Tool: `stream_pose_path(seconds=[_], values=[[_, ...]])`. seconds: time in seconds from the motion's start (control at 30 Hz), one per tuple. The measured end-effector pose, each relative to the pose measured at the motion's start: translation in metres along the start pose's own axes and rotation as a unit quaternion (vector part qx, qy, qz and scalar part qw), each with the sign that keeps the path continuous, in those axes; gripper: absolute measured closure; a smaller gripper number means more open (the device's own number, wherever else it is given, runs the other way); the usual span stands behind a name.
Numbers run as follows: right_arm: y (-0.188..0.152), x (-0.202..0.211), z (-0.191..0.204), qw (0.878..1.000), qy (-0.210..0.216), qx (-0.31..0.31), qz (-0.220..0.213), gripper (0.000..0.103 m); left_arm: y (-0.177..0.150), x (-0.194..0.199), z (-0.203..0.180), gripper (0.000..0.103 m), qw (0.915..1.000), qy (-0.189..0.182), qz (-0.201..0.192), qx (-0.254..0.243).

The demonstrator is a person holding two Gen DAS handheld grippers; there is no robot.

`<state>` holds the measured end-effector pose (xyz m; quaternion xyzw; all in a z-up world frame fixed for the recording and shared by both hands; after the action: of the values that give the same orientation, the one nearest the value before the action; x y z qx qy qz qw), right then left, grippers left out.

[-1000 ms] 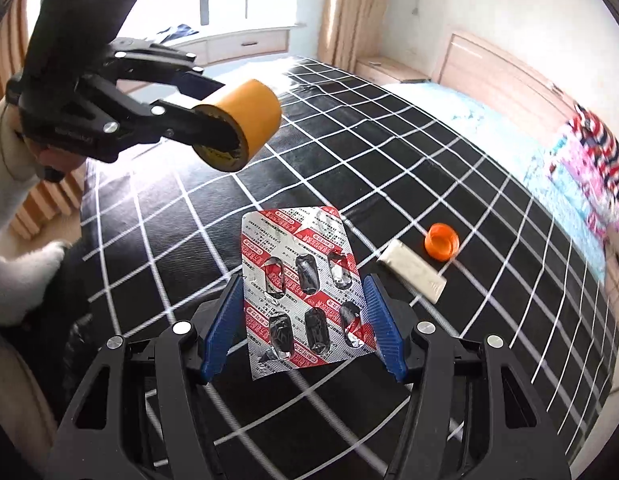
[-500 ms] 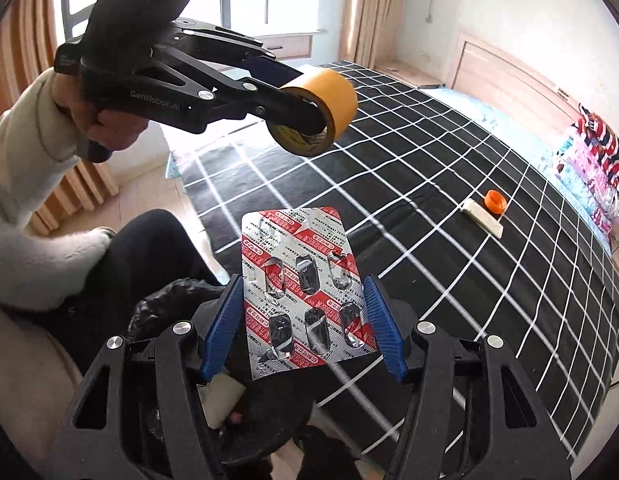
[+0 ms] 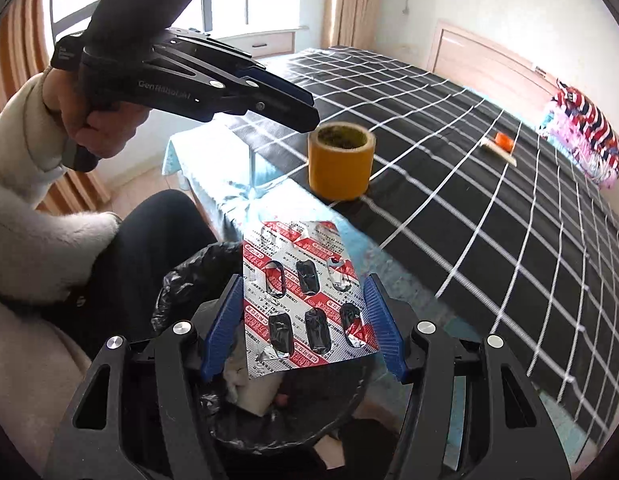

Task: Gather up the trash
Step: 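Hold the tape roll and blister pack over the black trash bin with both tools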

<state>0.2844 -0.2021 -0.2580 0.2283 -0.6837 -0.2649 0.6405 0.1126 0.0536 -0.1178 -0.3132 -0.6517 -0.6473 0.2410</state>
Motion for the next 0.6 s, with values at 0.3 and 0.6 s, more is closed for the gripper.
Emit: stream_pose_path(seconds=[0.3,0.6], values=[[-0.019,-0.014,0.005,0.999,0.007,-0.031,0.006,0.042,-0.017,-0.010,-0.001,0.051,0.9996,0.009,0.001,0.025],[-0.022,-0.020,0.008,0.999,0.004,-0.031,0.011,0.042,-0.004,-0.022,-0.005,0.040,0.9996,0.024,-0.013,0.006]])
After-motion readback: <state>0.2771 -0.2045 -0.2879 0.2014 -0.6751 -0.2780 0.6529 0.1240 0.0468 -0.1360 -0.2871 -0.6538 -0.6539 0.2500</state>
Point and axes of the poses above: each gripper's, at about its wrist camera, not at the fingertips, and x roughly against the way its jaws point, z to its left, y to its top, the point moved 2 cm from there along -x, roughly the way its jaws point, and after that the axes turned 1 degree about -x, right-handed, at the moved point
